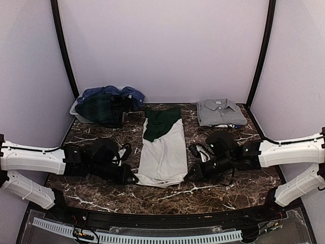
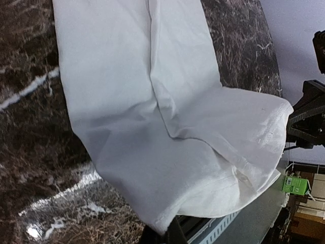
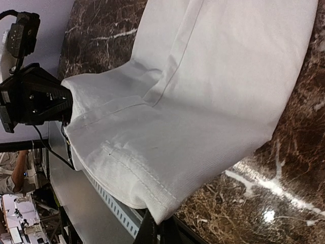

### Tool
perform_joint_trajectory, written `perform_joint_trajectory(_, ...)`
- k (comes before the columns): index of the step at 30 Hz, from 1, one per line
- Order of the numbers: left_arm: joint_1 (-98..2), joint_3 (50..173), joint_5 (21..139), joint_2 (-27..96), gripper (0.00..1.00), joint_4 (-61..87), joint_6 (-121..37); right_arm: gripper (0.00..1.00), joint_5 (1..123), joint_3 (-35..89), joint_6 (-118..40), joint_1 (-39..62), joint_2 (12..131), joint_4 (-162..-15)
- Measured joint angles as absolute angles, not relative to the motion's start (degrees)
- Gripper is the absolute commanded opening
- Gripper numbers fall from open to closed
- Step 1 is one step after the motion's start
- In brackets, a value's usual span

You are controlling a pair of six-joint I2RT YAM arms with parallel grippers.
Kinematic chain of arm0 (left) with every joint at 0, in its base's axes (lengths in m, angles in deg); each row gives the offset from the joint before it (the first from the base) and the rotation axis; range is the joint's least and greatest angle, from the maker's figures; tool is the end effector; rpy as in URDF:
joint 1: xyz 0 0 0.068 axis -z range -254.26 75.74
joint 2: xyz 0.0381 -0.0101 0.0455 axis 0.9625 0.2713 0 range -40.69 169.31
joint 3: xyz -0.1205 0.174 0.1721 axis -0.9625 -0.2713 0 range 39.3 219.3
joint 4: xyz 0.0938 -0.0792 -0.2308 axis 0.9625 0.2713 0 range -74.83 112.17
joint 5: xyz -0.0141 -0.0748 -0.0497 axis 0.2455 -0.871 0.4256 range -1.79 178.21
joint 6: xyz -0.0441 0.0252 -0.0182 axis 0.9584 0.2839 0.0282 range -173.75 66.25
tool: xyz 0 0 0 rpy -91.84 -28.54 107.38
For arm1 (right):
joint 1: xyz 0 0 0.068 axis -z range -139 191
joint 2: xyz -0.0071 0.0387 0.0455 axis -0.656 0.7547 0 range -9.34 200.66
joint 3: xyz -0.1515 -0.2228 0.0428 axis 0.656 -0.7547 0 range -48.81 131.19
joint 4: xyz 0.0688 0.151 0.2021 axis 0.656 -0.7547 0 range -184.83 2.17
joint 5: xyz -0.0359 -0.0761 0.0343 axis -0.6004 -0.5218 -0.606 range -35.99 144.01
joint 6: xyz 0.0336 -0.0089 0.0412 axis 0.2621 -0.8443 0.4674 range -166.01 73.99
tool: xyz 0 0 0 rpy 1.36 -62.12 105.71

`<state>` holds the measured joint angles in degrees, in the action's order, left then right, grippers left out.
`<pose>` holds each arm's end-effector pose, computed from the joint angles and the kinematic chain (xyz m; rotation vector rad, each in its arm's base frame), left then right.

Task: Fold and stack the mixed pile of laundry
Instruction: Pick up the rectangle-folded T-shirt from the center of the board.

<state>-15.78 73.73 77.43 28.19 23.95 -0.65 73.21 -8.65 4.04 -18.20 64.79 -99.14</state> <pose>0.1200 -0.2083 0.1960 0.2301 2.6160 -1.0778 0.1231 0.2295 0.2039 -0.4040 2.6855 1.1737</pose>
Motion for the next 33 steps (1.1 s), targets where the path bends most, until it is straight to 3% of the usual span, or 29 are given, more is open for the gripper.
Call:
perform_joint_trajectory(5, -24.07, 80.92, 76.79, 33.31, 0.00, 24.63, -7.10, 0.00, 73.54, -4.17, -1.67, -10.31, 67.96, -100.17)
perform_joint_trajectory(16, -35.93, 99.30, 76.05, 54.40, 0.00, 22.92, -18.95, 0.00, 76.32, 14.41, -14.39, 3.17, 87.43, -100.74)
perform_joint_trajectory(30, -43.32, 110.71, 72.01, 70.29, 0.03, 19.55, -24.50, 0.00, 80.75, 28.68, -20.05, 10.08, 104.52, -99.53)
perform_joint_trajectory(33, -43.41, 112.46, 71.42, 72.50, 0.10, 19.47, -25.04, 0.20, 81.08, 29.58, -20.31, 10.58, 105.60, -99.93)
